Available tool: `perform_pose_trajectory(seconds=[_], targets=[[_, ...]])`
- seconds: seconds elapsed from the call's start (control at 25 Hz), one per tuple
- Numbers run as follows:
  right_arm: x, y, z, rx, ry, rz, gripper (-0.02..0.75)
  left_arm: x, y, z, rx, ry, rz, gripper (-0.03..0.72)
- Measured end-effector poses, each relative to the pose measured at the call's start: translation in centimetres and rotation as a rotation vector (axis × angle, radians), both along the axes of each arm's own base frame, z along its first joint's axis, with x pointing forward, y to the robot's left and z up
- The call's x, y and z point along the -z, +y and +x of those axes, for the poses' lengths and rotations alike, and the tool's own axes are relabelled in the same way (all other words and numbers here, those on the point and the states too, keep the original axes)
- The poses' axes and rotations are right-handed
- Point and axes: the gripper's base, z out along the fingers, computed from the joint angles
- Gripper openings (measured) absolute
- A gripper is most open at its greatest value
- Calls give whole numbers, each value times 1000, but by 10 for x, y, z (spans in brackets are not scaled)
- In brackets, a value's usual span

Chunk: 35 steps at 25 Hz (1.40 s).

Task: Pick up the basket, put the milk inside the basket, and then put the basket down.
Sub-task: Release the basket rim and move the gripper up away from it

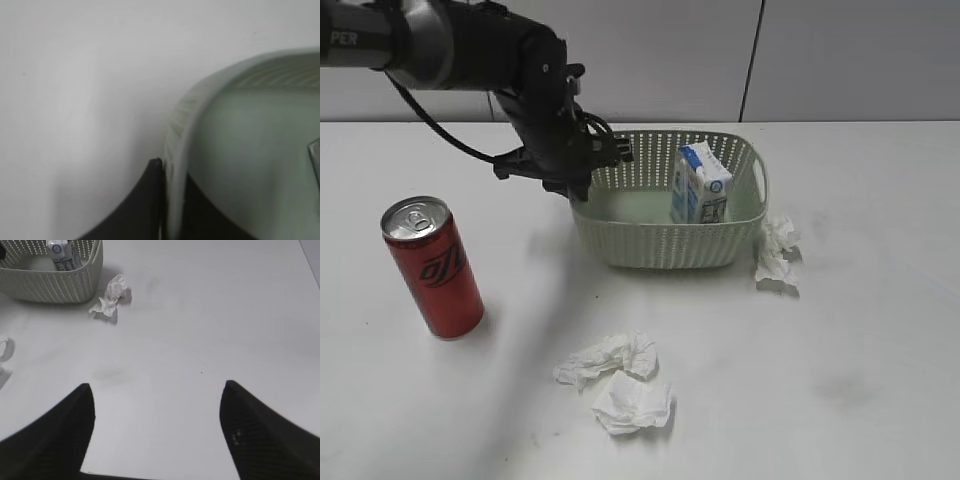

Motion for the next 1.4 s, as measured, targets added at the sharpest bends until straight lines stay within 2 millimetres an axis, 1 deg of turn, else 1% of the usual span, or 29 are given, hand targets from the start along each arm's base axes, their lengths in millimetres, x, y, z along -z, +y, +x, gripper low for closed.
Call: perform_pose_trajectory(seconds=[0.64,0.72,0.76,0.84,0.88,1.0,1.04,1.08,1.12,1.16,1.2,1.32,1.4], targets=[[0,0,0,1,0,1,592,-1,1,3,12,-34,11,11],[0,0,0,1,0,1,592,-1,0,3,12,-34,10,30],[0,0,0,0,0,0,592,-1,0,3,11,-37,8,60],[0,0,0,0,0,0,592,-4,0,3,8,-46,-1,163],[0,0,0,0,0,0,592,-5,0,3,7,-49,-4,244],[0,0,0,0,0,0,592,-8,0,3,1,-42,-11,526],[0,0,0,0,0,0,592,-11,0,2,0,-43,-12,594],[0,0,0,0,0,0,592,-14,0,1,0,-45,-13,634],[0,0,0,0,0,0,592,-20,1,1,0,-55,-19,646],[0,0,0,0,0,0,592,-27,1,0,1,-70,-23,643],[0,0,0,1,0,-1,592,-34,3,0,0,-82,-30,629],[0,0,0,1,0,0,592,-62,8,-1,-6,-141,-56,573],[0,0,0,1,0,0,592,-80,15,-1,-11,-184,-62,555]])
